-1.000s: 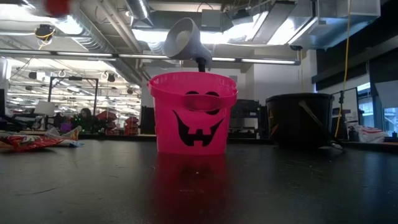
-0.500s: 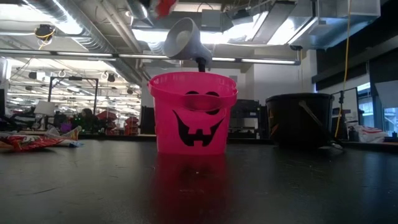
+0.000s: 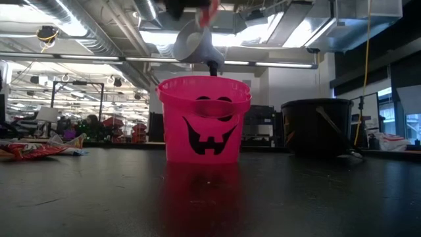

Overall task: Sort candy
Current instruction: Put the orange gummy into the pink bucket

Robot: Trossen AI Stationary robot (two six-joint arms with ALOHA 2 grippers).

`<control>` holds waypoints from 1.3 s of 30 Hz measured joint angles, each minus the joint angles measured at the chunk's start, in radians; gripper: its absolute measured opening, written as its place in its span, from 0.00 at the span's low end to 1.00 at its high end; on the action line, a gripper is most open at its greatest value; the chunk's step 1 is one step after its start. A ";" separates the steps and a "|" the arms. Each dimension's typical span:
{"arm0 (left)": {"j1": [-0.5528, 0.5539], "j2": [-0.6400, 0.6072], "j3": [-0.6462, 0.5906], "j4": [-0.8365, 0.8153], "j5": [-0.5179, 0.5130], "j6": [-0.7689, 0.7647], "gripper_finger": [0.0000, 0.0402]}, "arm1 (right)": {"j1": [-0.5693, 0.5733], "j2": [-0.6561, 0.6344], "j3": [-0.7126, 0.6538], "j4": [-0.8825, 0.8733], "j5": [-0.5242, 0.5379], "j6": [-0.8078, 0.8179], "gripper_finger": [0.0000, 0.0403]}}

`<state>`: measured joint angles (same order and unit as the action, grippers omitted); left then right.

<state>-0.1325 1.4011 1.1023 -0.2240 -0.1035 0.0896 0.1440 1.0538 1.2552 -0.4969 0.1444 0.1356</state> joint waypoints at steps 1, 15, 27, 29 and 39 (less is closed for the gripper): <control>0.013 0.011 -0.005 -0.009 -0.017 -0.026 0.00 | 0.000 0.007 0.000 -0.001 -0.005 -0.009 0.49; 0.074 0.116 -0.027 -0.028 0.028 -0.158 0.01 | 0.000 0.035 0.000 -0.009 -0.006 -0.064 0.49; 0.066 0.081 0.013 -0.215 0.010 -0.169 0.28 | 0.000 0.035 0.000 -0.010 -0.006 -0.064 0.49; 0.066 0.046 0.052 -0.355 0.009 -0.205 0.31 | 0.000 0.035 0.000 -0.010 -0.006 -0.063 0.49; -0.017 -0.188 0.109 -0.814 0.004 -0.526 0.31 | 0.000 0.035 0.000 -0.015 -0.006 -0.063 0.49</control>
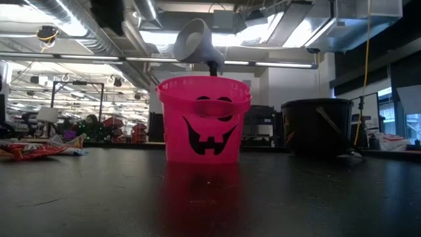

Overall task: Sort candy
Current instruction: Put the orange gummy into the pink bucket

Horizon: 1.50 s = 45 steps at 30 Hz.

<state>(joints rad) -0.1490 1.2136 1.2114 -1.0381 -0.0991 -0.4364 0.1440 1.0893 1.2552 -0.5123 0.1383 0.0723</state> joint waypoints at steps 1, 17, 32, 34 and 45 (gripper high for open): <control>-0.017 -0.017 -0.011 -0.013 -0.005 -0.024 0.31 | 0.000 0.000 0.000 0.003 0.000 0.000 0.49; -0.218 -0.074 -0.433 -0.046 -0.102 -0.376 0.31 | 0.000 0.000 0.000 0.009 0.000 0.000 0.49; -0.218 -0.073 -0.677 0.027 0.044 -0.546 0.31 | 0.000 0.000 0.000 0.009 0.018 0.000 0.49; -0.218 -0.073 -0.691 0.043 0.044 -0.558 0.31 | 0.000 0.000 0.000 0.009 0.018 0.000 0.49; -0.218 -0.073 -0.714 0.069 0.075 -0.603 0.07 | 0.000 0.000 0.000 0.009 0.018 0.000 0.49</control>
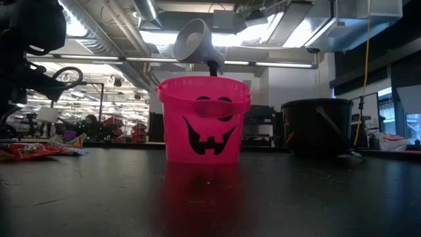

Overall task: Sort candy
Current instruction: Put the orange gummy into the pink bucket

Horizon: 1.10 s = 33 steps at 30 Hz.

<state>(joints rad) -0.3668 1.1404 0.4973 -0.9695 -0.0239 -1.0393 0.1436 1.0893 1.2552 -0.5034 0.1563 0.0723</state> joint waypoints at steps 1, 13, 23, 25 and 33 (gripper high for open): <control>0.000 0.000 0.000 0.000 0.003 0.000 0.03 | 0.000 0.000 0.000 0.000 0.000 0.000 0.49; -0.026 0.000 0.124 -0.096 -0.103 0.020 0.00 | 0.000 0.000 0.000 0.000 0.000 0.000 0.49; -0.039 0.000 0.166 -0.011 -0.135 0.029 0.07 | 0.000 0.000 0.000 0.000 -0.018 0.006 0.49; -0.040 0.001 0.150 0.000 -0.134 0.026 0.13 | 0.000 0.000 0.000 -0.001 -0.030 0.008 0.49; -0.039 0.001 0.043 -0.005 -0.122 -0.047 0.35 | 0.000 0.000 0.000 -0.009 -0.036 0.009 0.49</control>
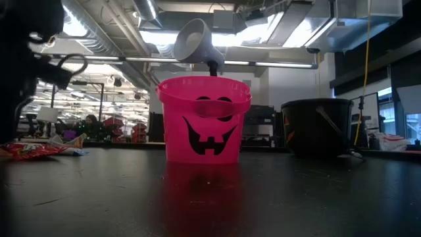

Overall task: Sort candy
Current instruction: Put the orange gummy into the pink bucket

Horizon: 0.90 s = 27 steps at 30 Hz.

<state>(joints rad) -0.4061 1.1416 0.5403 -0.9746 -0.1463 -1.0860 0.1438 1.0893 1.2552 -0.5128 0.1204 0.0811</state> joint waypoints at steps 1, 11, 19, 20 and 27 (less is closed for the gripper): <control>0.000 0.000 -0.013 -0.001 0.001 -0.016 0.36 | 0.000 0.000 0.000 -0.004 0.000 0.000 0.49; 0.000 0.000 -0.076 0.068 0.034 -0.048 0.30 | 0.000 0.017 0.000 -0.013 0.001 0.000 0.49; -0.004 0.000 -0.045 0.047 0.066 0.020 0.02 | 0.000 0.032 0.000 -0.013 0.002 0.000 0.49; -0.004 0.000 -0.037 0.039 0.066 0.022 0.02 | 0.000 0.033 0.000 -0.013 0.002 0.000 0.49; -0.003 0.000 0.056 -0.052 0.059 0.047 0.01 | 0.000 0.032 0.000 -0.013 0.002 0.000 0.49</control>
<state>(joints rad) -0.4095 1.1416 0.5960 -1.0268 -0.0872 -1.0389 0.1440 1.1217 1.2552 -0.5259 0.1224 0.0807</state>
